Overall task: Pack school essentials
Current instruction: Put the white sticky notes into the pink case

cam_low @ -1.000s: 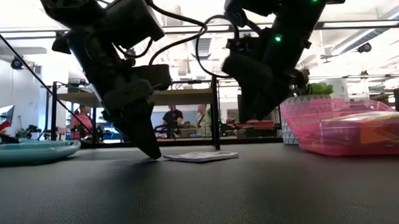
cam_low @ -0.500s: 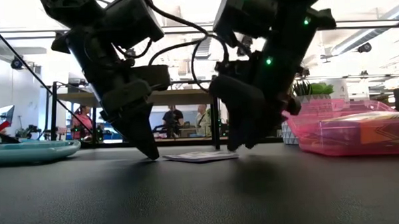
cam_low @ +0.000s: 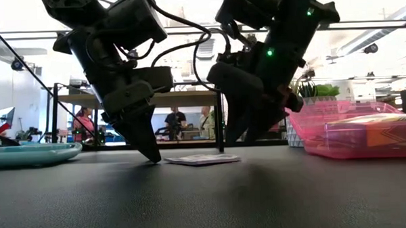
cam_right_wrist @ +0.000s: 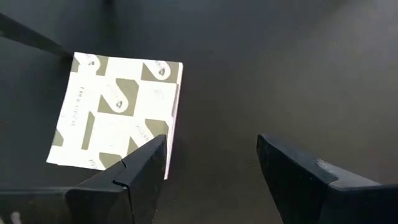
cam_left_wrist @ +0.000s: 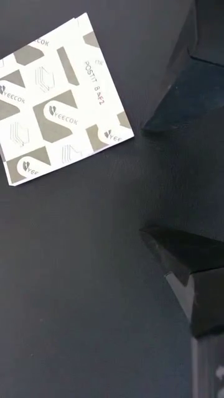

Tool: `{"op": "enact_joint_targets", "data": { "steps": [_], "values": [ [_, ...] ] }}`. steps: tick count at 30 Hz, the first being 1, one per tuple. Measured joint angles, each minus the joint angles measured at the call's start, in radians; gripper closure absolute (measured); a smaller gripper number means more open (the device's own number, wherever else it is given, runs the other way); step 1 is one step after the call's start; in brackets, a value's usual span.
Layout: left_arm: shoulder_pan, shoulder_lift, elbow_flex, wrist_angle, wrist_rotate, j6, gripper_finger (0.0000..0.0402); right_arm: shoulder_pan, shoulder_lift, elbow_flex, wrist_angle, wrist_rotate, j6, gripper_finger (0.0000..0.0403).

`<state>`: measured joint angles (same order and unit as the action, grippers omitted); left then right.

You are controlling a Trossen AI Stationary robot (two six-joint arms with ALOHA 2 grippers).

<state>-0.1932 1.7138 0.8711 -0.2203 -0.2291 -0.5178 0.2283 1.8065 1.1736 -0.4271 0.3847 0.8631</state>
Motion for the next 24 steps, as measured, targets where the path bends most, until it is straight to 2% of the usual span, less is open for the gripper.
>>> {"op": "enact_joint_targets", "data": {
  "steps": [7, 24],
  "values": [
    [0.0, 0.0, 0.0, 0.0, 0.001, -0.001, 0.0151, 0.0, 0.018, 0.0, 0.05, -0.045, -0.019, 0.0163],
    [0.0, -0.003, 0.0, 0.0, 0.012, 0.0, 0.0151, -0.002, 0.026, -0.056, 0.058, -0.051, -0.051, 0.0163]
  ]
}}
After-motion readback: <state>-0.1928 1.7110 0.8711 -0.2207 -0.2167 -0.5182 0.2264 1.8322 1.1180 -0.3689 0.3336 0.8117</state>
